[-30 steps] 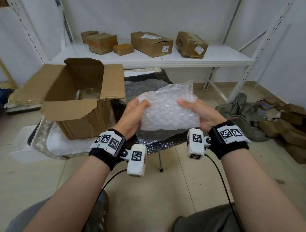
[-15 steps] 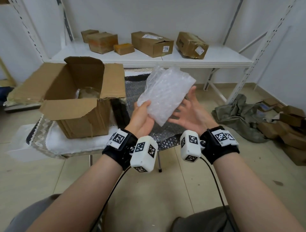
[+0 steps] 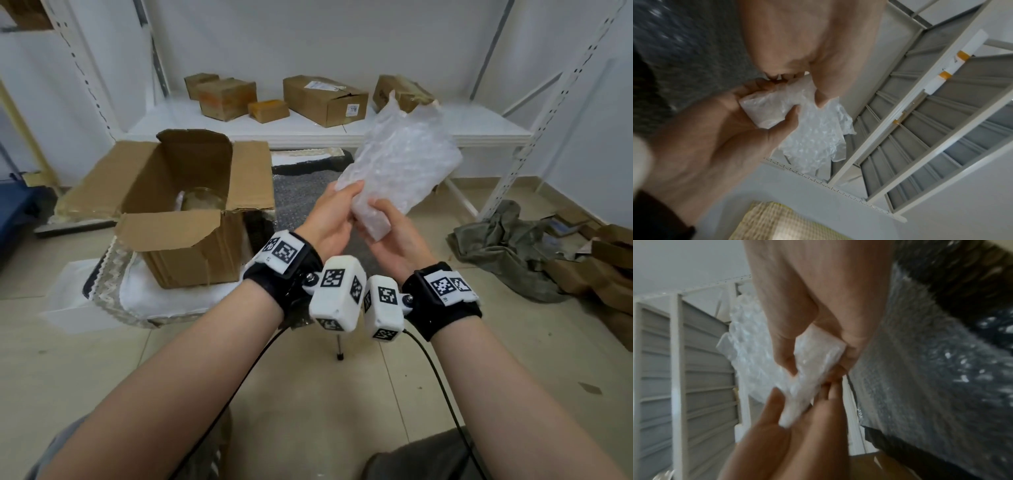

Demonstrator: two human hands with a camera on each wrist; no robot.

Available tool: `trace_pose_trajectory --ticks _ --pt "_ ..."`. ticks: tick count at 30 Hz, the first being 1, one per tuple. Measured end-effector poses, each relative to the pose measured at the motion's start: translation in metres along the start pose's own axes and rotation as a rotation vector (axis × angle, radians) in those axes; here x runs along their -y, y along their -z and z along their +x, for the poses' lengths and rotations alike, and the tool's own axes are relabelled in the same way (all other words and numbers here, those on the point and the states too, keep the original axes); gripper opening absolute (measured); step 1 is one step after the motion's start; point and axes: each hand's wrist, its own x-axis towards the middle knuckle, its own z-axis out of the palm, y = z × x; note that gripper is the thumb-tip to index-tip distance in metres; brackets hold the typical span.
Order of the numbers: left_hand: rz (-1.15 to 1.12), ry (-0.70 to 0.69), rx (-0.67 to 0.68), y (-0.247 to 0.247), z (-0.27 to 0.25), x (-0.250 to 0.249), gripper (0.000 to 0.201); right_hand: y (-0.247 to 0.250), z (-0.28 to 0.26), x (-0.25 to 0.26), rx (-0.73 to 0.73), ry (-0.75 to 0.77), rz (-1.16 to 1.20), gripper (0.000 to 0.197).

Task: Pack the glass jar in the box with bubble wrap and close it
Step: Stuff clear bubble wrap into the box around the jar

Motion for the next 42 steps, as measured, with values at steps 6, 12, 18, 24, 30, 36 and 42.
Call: trace_pose_trajectory --ticks 6,12,18,24,30,36,42 --pt "0.164 -0.076 0.007 -0.010 -0.015 -0.076 0.010 -0.060 -0.002 0.027 0.132 0.117 -0.028 0.062" --pt "0.488 -0.068 0.025 0.036 -0.040 -0.151 0.015 -0.128 0.009 0.032 0.083 0.187 -0.285 0.064" --pt "0.927 0.092 -0.008 0.115 -0.055 -0.214 0.043 -0.165 0.031 0.015 0.168 0.244 -0.512 0.042" --pt "1.282 0.183 -0.191 0.166 -0.033 -0.240 0.030 -0.177 0.053 -0.013 0.237 0.264 -0.729 0.034" --pt "1.132 0.061 -0.333 0.197 -0.012 -0.254 0.013 -0.186 0.072 -0.038 0.311 0.249 -0.990 0.034" --pt "1.510 -0.004 -0.108 0.206 0.016 -0.259 0.019 -0.199 0.091 -0.042 0.407 0.294 -1.287 0.027" --pt "1.519 0.045 0.022 0.225 0.038 -0.253 0.047 -0.224 0.111 -0.047 0.460 0.484 -1.708 0.030"
